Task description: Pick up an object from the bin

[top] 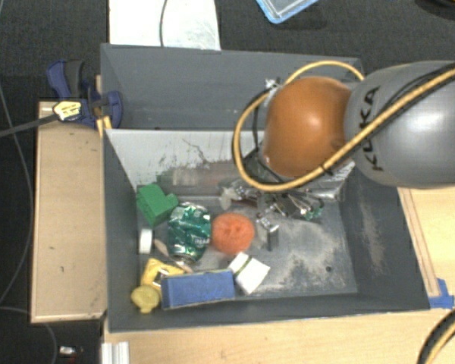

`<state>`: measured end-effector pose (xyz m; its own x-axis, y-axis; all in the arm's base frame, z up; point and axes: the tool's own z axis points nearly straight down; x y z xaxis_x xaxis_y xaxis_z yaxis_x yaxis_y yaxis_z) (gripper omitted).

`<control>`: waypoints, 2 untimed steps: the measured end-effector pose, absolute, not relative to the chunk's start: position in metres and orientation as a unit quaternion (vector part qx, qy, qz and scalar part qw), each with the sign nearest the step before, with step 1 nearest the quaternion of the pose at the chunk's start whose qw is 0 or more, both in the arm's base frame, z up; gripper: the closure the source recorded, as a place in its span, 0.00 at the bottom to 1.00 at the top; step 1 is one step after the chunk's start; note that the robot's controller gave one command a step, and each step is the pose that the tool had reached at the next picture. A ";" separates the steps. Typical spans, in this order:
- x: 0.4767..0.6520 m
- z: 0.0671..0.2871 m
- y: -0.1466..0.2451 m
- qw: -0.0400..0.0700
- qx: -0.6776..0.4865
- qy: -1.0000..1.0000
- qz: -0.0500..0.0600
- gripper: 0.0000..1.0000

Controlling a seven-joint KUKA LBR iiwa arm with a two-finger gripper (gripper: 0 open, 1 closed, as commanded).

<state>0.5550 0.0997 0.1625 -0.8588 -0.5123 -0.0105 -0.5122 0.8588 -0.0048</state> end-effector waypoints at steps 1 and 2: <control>0.550 0.114 0.096 0.000 -0.251 0.968 0.000 0.00; 0.559 0.074 0.099 0.010 -0.328 0.945 -0.001 0.00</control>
Offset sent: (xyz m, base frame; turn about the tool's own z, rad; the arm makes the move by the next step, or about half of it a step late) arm 0.0029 -0.0005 -0.0925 -0.1338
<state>0.5593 0.0990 0.0739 -0.7843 -0.6202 -0.0185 -0.6201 0.7845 -0.0091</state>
